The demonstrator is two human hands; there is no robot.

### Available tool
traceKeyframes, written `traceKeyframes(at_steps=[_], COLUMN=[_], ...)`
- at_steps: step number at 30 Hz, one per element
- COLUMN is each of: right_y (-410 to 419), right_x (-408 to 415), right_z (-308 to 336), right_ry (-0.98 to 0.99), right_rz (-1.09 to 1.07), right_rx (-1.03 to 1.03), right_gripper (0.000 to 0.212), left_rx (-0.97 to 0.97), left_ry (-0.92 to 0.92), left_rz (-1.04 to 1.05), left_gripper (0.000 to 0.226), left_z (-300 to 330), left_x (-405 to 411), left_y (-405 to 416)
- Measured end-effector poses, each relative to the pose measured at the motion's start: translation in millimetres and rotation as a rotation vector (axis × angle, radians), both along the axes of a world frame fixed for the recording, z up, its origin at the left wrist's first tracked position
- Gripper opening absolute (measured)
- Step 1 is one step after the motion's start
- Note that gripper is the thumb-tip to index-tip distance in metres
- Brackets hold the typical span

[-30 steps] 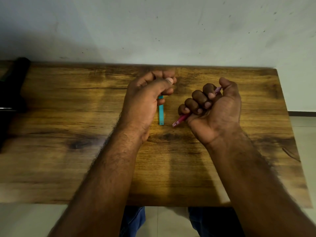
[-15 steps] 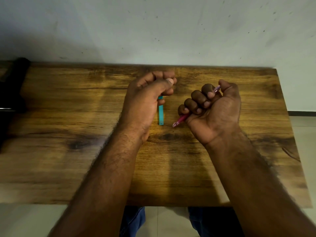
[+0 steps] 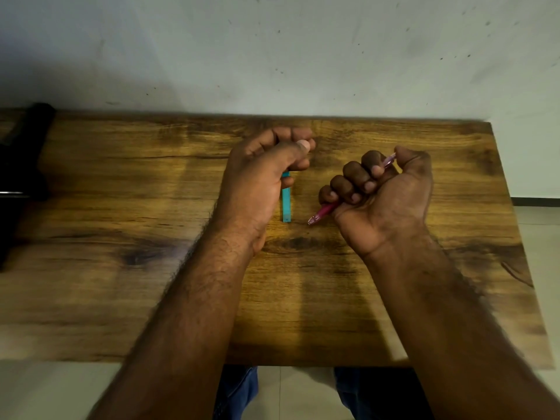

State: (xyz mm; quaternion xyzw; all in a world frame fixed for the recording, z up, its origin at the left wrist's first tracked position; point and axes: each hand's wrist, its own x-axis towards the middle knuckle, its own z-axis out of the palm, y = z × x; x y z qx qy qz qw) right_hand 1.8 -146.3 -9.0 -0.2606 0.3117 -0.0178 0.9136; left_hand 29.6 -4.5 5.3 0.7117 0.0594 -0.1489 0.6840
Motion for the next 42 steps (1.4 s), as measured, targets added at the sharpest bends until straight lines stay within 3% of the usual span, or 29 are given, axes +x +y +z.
traceKeyframes(at_steps=[28, 42], right_y=[-1.1, -5.6], right_x=[1.2, 1.5], right_z=[1.6, 4.0], right_ry=[-0.008, -0.139], right_rz=[-0.029, -0.098], right_rx=[-0.018, 0.076], right_gripper=[0.050, 0.052], left_rx=[0.002, 0.005], left_ry=[-0.008, -0.002], left_rz=[0.001, -0.007], left_gripper=[0.021, 0.020], left_z=[1.4, -1.4], left_x=[-0.7, 0.1], left_y=[-1.1, -0.3])
